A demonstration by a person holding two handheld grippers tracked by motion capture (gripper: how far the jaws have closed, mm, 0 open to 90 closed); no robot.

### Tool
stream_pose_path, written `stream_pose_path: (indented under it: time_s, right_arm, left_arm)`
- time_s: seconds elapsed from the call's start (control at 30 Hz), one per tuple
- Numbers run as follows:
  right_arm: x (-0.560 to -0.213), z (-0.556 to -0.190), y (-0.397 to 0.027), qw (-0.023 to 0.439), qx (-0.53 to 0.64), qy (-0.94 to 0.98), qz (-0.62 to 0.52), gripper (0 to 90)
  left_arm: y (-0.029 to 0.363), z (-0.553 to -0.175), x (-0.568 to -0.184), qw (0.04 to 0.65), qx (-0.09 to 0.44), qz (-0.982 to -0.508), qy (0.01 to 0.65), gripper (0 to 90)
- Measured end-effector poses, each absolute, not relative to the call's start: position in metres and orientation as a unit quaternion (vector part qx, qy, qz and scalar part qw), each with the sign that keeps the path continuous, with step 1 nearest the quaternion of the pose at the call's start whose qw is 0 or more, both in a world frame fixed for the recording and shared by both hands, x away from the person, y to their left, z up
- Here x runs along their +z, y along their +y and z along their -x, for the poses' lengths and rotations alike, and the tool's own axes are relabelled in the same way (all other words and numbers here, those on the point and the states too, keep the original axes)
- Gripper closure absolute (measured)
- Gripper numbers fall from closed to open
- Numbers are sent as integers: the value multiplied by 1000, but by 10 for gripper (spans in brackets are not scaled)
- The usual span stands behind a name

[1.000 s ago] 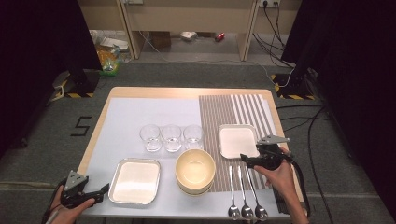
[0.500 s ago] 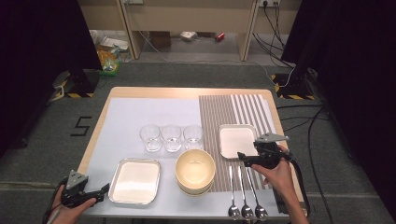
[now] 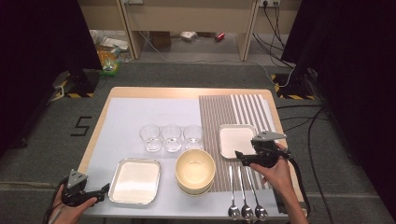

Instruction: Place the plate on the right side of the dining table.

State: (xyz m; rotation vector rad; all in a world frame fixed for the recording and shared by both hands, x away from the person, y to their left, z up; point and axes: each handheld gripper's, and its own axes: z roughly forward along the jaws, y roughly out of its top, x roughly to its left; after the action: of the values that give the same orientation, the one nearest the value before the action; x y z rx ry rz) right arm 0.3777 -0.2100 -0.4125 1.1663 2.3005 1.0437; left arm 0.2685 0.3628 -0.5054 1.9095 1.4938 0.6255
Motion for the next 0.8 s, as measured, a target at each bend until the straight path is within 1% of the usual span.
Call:
stream_pose_path:
  time_s: [0.2, 0.8]
  right_arm:
    - [-411, -377, -207, 171, 374, 814, -409, 221]
    - [-396, -371, -194, 167, 382, 820, -392, 216]
  left_arm:
    - [362, -269, -505, 311, 235, -723, 571, 65]
    - [360, -271, -504, 303, 234, -722, 577, 59]
